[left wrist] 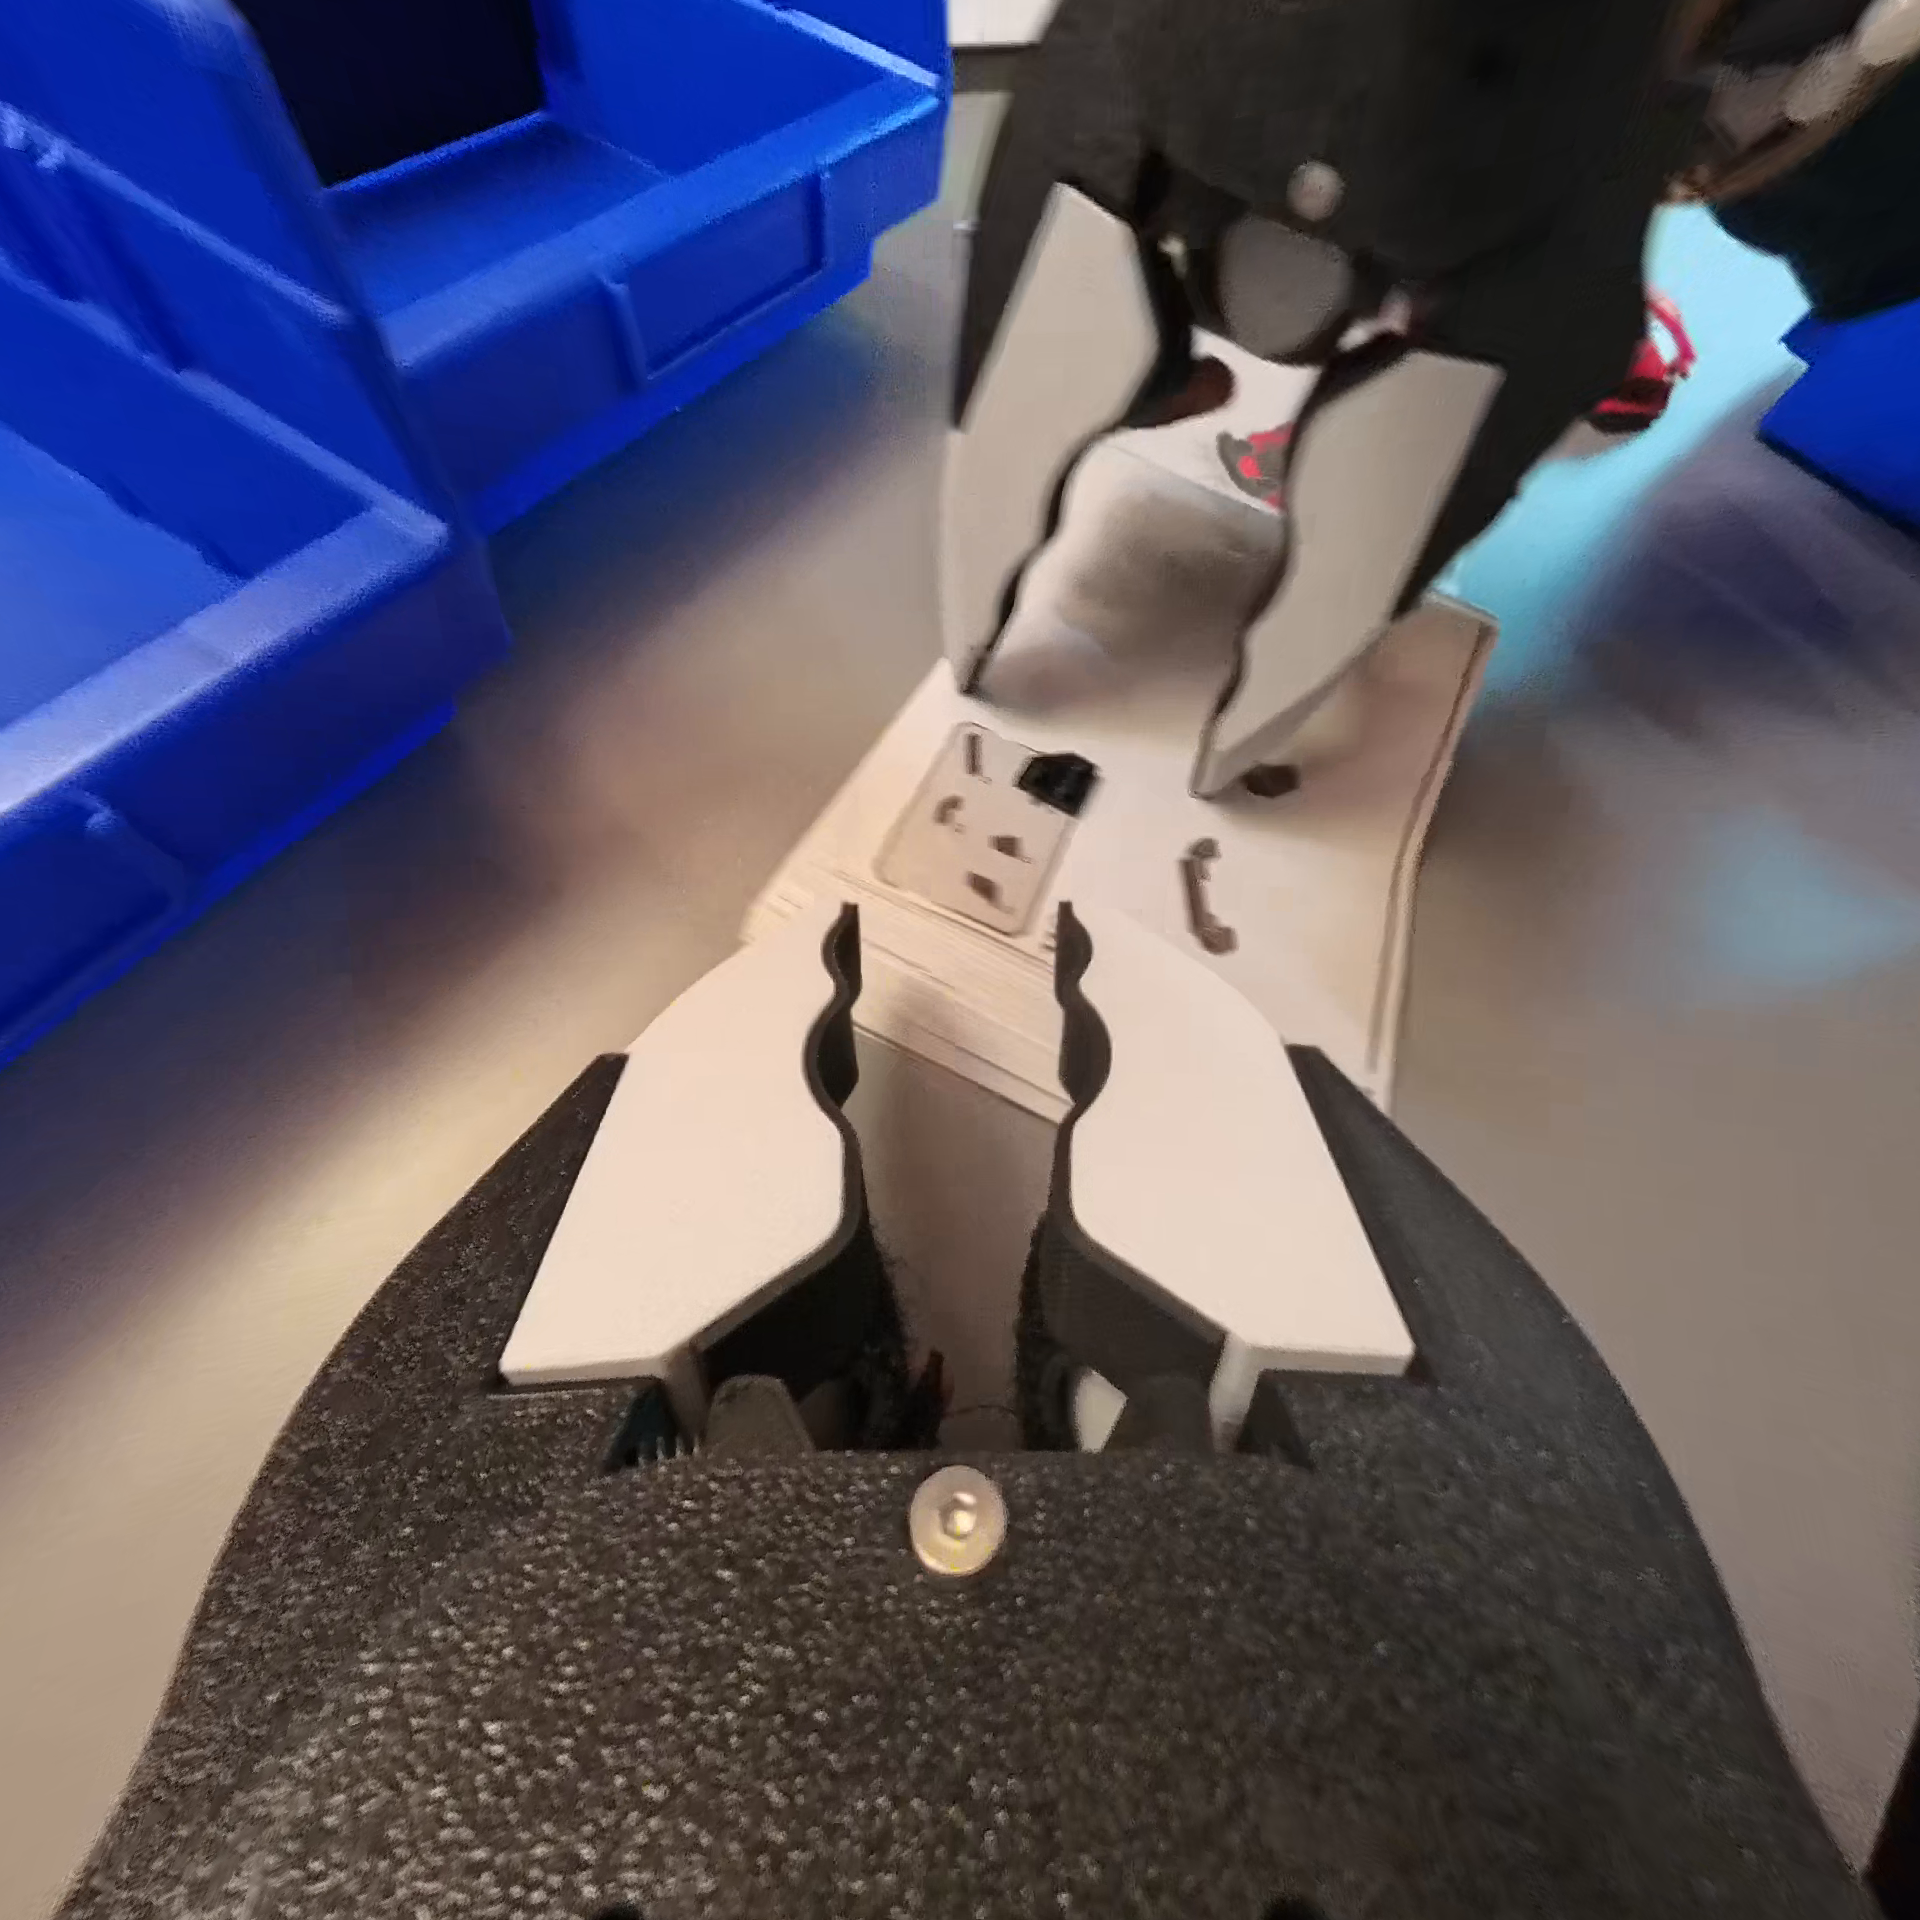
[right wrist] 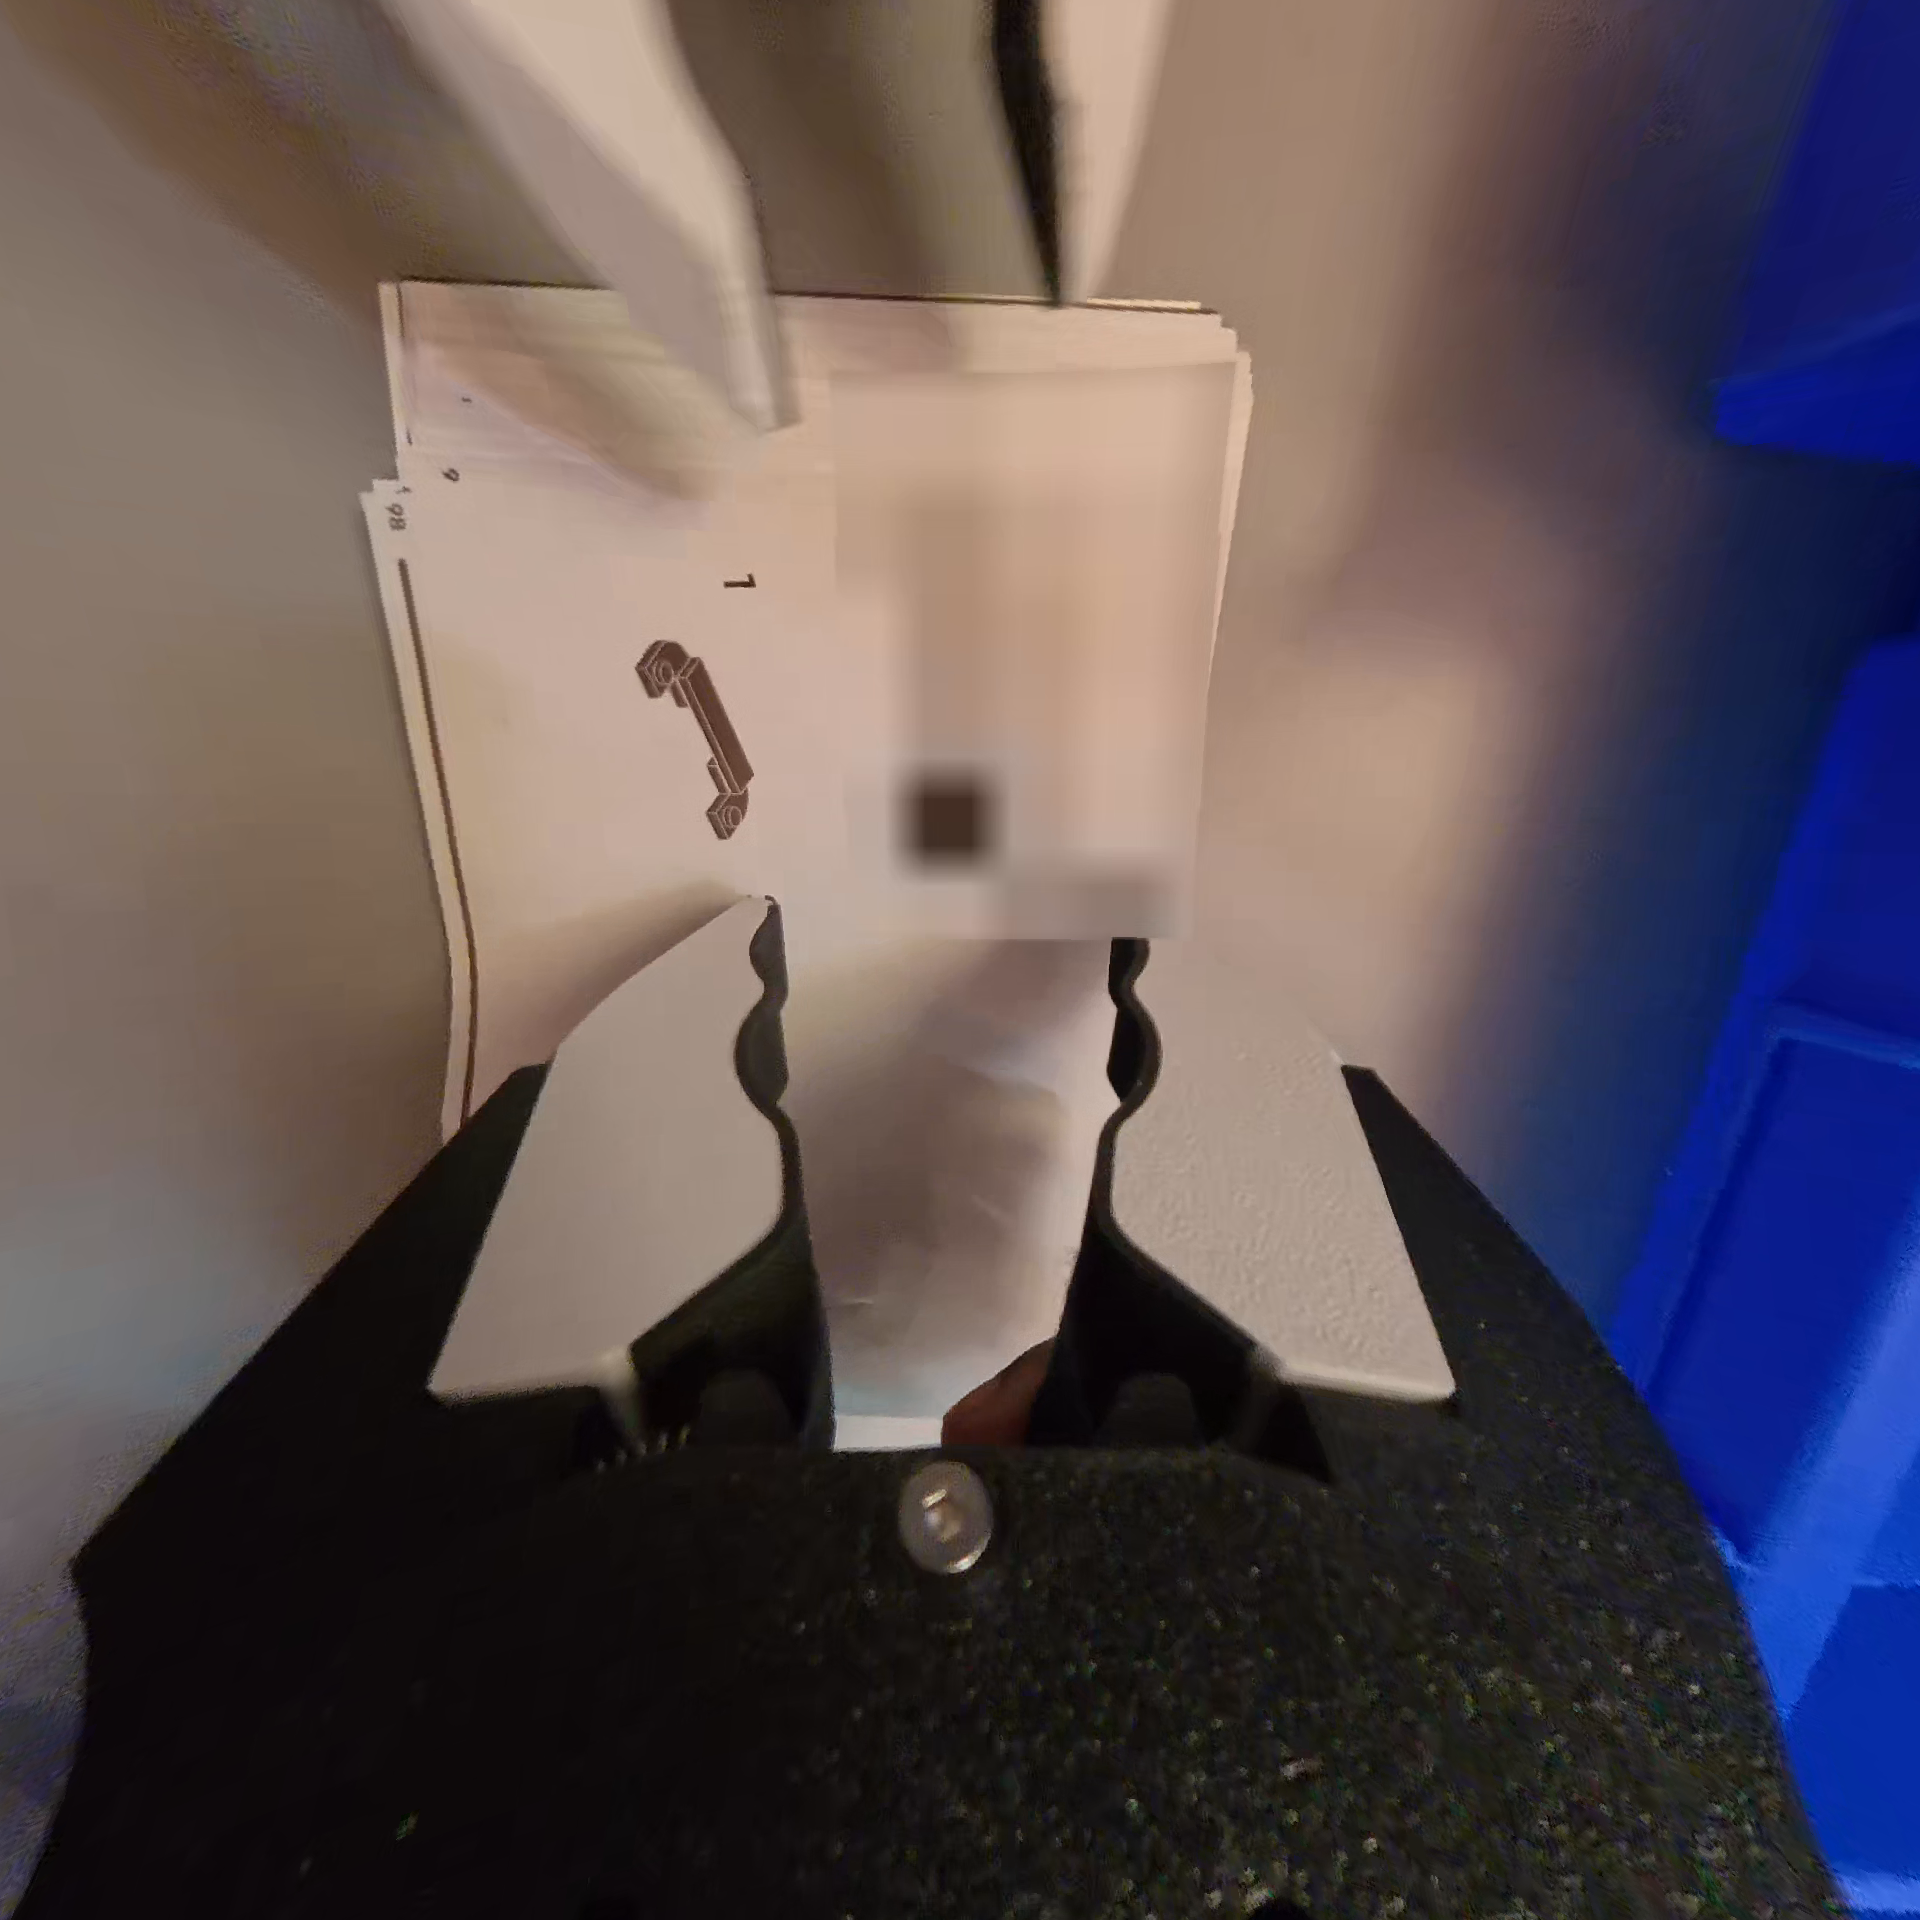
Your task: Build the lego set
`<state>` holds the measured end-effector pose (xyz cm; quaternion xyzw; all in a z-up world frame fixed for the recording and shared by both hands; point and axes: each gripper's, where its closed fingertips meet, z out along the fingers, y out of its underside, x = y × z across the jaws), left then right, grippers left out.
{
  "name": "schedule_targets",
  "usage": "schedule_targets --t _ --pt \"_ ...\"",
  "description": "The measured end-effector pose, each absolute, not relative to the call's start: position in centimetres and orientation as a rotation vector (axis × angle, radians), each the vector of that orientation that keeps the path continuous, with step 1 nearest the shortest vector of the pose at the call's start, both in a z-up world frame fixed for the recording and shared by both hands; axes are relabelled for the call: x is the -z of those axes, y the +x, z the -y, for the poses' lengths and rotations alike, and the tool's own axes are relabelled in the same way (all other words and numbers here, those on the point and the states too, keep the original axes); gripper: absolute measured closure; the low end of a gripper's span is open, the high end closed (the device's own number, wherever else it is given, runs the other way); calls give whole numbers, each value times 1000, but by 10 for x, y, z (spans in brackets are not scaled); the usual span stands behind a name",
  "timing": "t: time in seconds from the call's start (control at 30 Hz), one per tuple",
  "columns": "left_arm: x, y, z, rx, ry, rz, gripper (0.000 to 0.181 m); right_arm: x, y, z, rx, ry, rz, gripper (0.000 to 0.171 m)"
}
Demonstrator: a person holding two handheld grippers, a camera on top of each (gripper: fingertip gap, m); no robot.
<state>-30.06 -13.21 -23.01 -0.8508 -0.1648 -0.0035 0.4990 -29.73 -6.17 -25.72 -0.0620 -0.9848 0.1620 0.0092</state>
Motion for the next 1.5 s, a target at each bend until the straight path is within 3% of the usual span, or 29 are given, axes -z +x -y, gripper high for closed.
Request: schedule_targets --t 0.37,1.5 --pt "252 -291 134 102 -2256 152 145 256 -235 70 -654 136 3139 119" --pt "257 -281 127 98 -2287 65 150 256 -237 71 -638 108 3129 126"
